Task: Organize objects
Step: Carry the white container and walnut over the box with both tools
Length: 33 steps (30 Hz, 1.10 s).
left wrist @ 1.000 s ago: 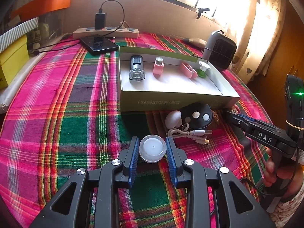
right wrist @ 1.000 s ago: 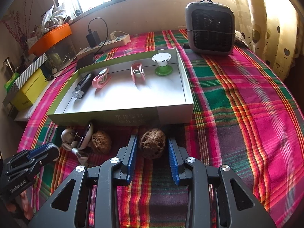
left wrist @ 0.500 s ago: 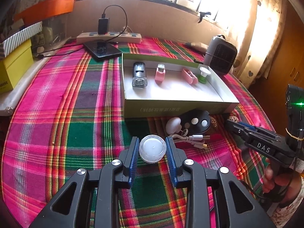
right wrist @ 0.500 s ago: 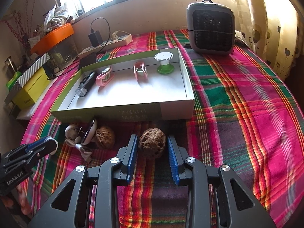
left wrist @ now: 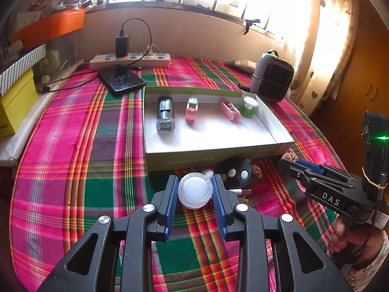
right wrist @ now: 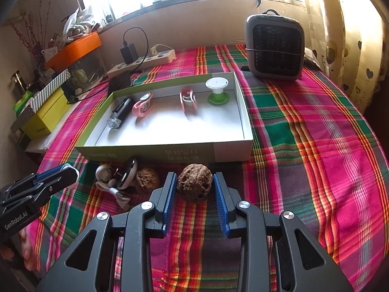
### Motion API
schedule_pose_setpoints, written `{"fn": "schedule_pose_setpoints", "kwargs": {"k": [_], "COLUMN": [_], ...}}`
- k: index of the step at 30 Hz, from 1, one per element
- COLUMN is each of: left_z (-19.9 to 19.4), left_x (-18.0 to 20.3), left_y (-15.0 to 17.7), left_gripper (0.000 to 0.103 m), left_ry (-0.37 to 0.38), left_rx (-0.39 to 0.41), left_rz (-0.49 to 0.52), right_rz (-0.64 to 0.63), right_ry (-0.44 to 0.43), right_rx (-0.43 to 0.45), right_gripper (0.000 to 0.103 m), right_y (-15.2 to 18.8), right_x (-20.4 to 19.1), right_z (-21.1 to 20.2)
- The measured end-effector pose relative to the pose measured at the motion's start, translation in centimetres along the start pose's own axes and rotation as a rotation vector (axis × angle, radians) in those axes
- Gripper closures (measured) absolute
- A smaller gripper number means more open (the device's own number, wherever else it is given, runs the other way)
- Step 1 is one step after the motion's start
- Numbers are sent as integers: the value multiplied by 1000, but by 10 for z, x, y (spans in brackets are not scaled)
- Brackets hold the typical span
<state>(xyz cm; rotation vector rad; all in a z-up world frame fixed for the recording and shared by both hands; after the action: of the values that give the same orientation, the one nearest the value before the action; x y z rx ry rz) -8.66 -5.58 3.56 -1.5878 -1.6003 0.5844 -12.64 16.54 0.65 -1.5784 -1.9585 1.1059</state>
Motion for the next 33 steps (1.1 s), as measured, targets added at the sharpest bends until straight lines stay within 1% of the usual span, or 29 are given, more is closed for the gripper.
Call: {"fn": "schedule_pose_setpoints", "kwargs": {"k": [13,26,33], "left_z": [7,37,61], "left_x": [12,20,25], "left_y": [-21,-44,-57], "left_gripper": [77,77,77], "left_ry": [29,65,82], "left_rx": [16,-2,-20], "left_rz": [22,24,25], "right_rz": [-18,-28,-38], "right_ry": [-11,-7,4], "right_rx": [31,34,29], "right_gripper": [71,71,71], "right_y": [-19,-39,-52], "right_x": [-5,-1,6], "right_z": [-5,10,26]}}
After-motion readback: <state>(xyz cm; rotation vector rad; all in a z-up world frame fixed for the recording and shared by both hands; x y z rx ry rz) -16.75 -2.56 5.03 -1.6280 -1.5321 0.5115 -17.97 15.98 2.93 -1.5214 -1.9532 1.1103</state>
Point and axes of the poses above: each gripper's, at about its wrist camera, not at the fingertips, and z roughly the way its jaws point, x to its right, y to its underside, the point moved 1 cm from there along z, roughly the way its jaws point, and after that the axes turned 10 degrees about x, right-handed, at the moved point
